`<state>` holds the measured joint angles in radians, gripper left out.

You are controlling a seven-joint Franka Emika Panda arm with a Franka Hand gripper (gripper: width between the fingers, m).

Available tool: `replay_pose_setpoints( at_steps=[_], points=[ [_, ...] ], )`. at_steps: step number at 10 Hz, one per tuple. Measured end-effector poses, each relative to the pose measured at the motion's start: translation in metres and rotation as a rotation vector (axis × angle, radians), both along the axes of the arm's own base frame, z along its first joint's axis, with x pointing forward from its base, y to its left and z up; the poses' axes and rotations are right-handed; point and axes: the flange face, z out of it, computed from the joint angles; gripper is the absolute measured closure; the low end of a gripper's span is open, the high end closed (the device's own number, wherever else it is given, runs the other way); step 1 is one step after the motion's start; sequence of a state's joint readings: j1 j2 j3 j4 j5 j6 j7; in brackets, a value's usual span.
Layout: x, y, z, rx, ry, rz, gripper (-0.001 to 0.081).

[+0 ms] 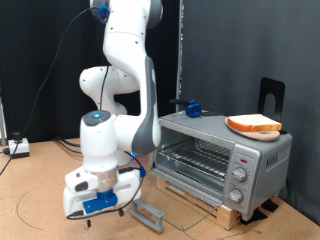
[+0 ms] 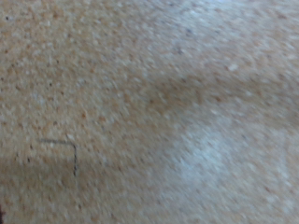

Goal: Make a piece of toast with the oven

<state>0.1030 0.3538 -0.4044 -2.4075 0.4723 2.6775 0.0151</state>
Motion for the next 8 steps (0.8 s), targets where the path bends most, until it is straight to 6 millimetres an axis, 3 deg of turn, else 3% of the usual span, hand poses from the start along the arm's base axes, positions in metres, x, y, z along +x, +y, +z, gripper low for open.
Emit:
replay_pose_setpoints(
  at_steps=[2, 3, 5, 8],
  points=[
    [-0.004, -0.013, 0.021, 0.057, -0.003, 0.005, -0.0003],
    [-0.004, -0.012, 0.020, 0.053, -0.001, 0.004, -0.0003],
    [-0.004, -0.001, 0.026, 0.144, 0.038, 0.025, -0.0003],
    [-0.008, 0.010, 0.064, 0.406, 0.027, 0.100, -0.0003]
  ],
)
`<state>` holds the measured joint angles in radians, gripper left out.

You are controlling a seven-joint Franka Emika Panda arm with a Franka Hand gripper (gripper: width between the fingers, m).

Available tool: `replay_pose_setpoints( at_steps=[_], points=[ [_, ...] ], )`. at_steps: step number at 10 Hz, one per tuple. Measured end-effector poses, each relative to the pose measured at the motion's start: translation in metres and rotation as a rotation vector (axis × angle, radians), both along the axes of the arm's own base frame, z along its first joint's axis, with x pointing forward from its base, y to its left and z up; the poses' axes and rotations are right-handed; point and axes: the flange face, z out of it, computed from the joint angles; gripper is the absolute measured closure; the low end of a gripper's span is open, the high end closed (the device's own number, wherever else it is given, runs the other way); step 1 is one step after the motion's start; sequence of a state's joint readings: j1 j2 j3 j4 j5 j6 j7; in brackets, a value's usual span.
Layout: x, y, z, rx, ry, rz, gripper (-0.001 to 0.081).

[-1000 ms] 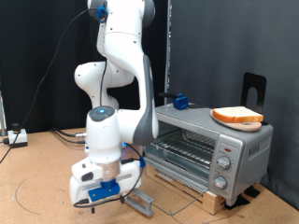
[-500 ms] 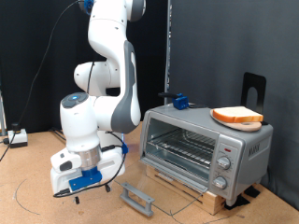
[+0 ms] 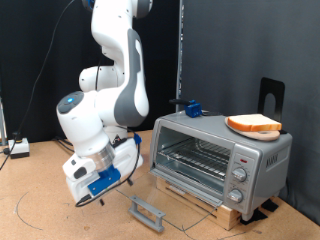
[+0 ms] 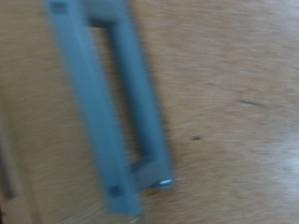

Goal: Make a piece of toast with the oven

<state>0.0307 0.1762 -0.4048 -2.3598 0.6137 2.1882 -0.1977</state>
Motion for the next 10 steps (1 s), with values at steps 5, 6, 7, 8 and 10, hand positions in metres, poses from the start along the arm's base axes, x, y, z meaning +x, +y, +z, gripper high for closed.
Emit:
replay_pose_setpoints(
  at_steps=[5, 6, 7, 8, 10],
  points=[
    [-0.009, 0.010, 0.067, 0.183, -0.039, 0.086, -0.0003],
    [-0.010, 0.011, 0.080, 0.167, -0.038, 0.088, -0.0003],
    [-0.012, 0.012, 0.092, 0.112, -0.019, 0.074, -0.0003],
    [-0.018, 0.019, 0.100, 0.062, -0.012, 0.055, -0.0003],
    [-0.017, 0.026, 0.100, 0.148, -0.062, 0.116, -0.0003]
  ],
)
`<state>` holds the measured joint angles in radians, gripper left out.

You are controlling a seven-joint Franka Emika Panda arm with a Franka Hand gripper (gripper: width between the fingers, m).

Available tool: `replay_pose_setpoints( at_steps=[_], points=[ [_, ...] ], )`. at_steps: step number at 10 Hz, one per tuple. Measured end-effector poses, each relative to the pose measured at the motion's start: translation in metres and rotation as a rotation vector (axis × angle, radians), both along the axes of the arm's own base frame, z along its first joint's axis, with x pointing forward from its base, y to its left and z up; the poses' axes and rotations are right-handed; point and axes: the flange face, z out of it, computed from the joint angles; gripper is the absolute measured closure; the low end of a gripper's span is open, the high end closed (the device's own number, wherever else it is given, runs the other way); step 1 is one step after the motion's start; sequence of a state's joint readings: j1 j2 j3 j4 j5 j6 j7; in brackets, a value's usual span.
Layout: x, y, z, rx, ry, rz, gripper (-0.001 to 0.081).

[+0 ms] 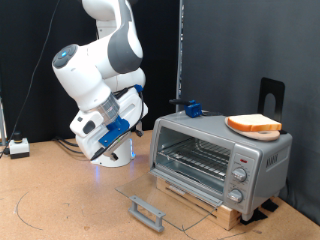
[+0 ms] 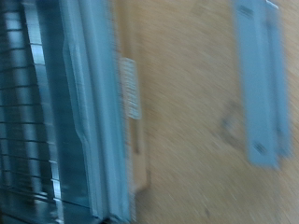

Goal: Make a piece of toast with the oven

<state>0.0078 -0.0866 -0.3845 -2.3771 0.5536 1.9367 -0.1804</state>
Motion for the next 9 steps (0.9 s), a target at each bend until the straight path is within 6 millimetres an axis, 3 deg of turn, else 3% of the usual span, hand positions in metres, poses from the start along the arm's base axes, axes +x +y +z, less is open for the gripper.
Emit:
replay_pose_setpoints(
  at_steps=[4, 9],
  points=[
    [-0.008, 0.041, 0.038, 0.302, -0.242, 0.327, -0.0003],
    [-0.025, 0.073, 0.096, 0.259, -0.442, 0.626, -0.0003]
  ],
)
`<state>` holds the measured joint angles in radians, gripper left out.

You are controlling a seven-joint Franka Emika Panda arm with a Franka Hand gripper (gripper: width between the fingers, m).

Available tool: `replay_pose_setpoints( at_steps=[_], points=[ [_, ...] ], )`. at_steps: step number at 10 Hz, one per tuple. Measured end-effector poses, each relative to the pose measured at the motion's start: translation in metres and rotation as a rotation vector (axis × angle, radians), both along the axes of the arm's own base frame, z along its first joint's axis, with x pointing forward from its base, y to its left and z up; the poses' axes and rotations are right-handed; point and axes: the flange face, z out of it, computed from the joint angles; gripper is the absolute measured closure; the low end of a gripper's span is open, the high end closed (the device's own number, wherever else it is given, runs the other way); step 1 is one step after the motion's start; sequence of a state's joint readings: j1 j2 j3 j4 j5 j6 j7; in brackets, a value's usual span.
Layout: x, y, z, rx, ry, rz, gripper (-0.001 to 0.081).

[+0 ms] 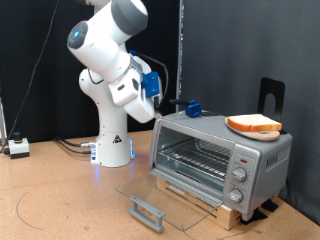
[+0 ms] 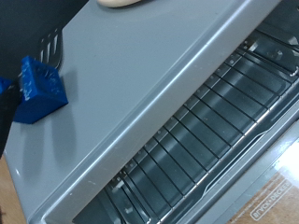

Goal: Make a piece of toast with the oven

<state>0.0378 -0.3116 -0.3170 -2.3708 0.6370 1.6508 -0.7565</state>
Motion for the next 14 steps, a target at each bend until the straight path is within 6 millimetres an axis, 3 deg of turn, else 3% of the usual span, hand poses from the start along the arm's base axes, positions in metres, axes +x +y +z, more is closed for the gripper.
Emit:
replay_pose_setpoints(
  at_steps=[5, 6, 7, 9, 12, 14],
  points=[
    [-0.025, 0.032, 0.060, -0.082, -0.142, 0.113, -0.0003],
    [-0.036, 0.039, 0.070, -0.075, -0.092, 0.127, -0.0003],
    [-0.040, 0.043, 0.075, -0.071, -0.016, 0.127, -0.0003],
    [-0.038, 0.043, 0.073, -0.068, -0.111, 0.175, -0.0003],
    [-0.066, 0.066, 0.076, -0.034, -0.304, 0.458, -0.0003],
    [-0.087, 0.080, 0.080, -0.062, -0.361, 0.534, -0.0003]
  ],
)
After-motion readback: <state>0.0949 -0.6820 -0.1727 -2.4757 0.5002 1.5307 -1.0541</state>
